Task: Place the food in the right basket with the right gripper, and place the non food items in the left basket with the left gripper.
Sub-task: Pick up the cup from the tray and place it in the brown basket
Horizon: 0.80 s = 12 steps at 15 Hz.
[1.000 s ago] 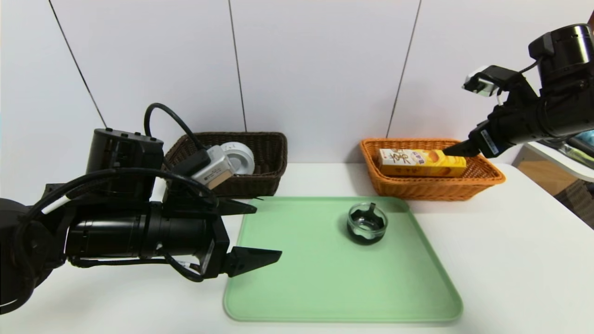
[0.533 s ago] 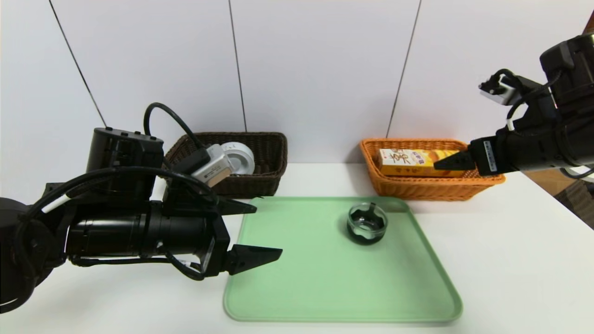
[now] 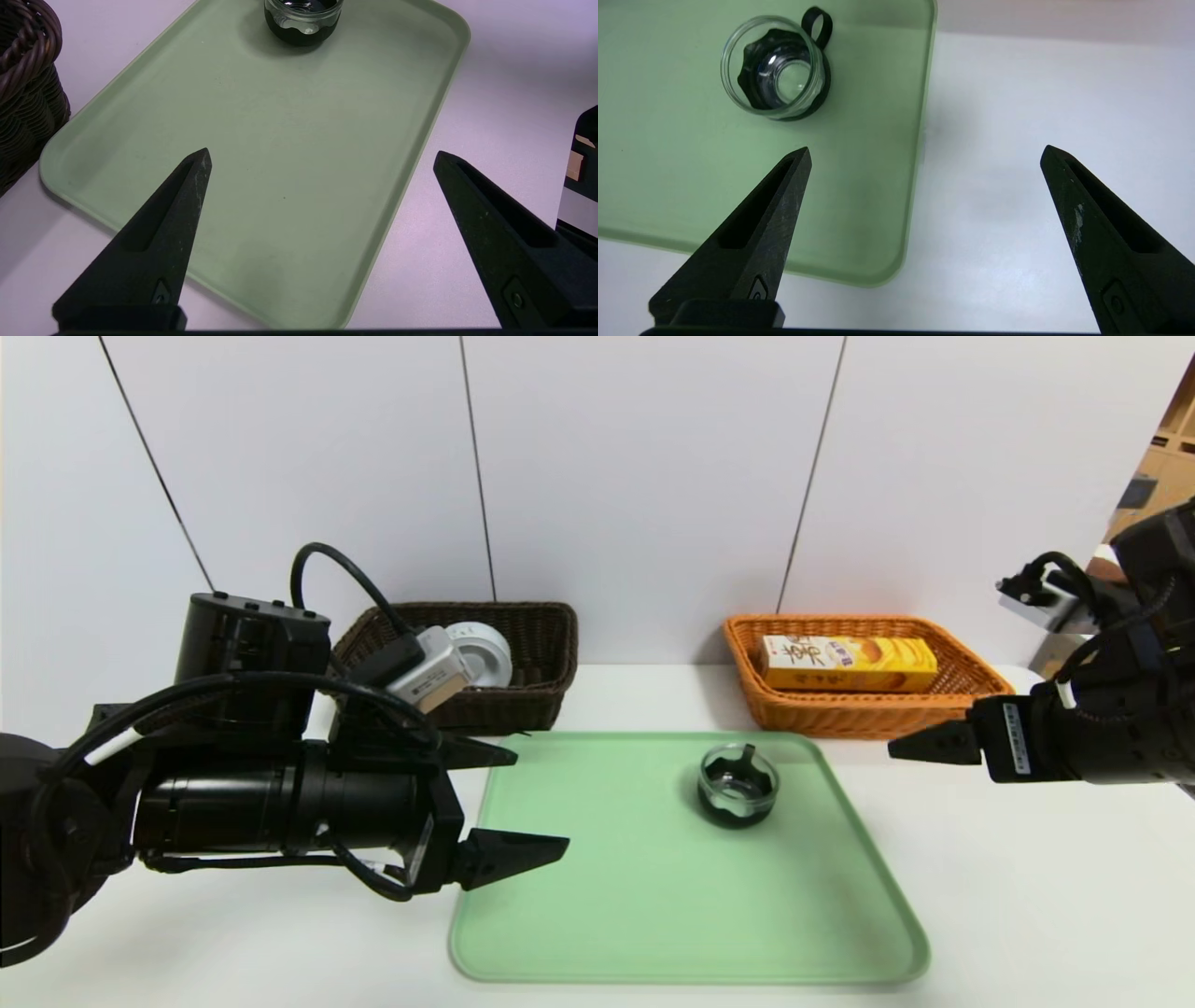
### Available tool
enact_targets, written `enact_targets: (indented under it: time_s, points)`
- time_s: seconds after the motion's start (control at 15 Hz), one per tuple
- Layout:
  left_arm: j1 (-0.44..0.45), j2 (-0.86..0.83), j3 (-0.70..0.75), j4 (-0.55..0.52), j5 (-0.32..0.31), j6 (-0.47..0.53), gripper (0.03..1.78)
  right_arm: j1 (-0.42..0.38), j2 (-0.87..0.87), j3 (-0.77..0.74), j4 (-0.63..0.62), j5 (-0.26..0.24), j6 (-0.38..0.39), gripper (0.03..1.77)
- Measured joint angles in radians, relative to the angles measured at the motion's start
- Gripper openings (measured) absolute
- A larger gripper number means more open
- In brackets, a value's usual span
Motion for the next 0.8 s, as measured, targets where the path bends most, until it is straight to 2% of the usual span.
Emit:
enact_targets:
  time_s: [0.4,0.8]
  points:
    - [0.000,0.000,0.000,0.000,0.000,0.002,1.69,0.011,-0.031,0.064,-0.003,-0.001,0.059,1.69]
    - [0.000,-0.007,0.003,0.000,0.000,0.000,1.69,0.078,-0.005,0.054,-0.026,-0.003,0.118,1.69]
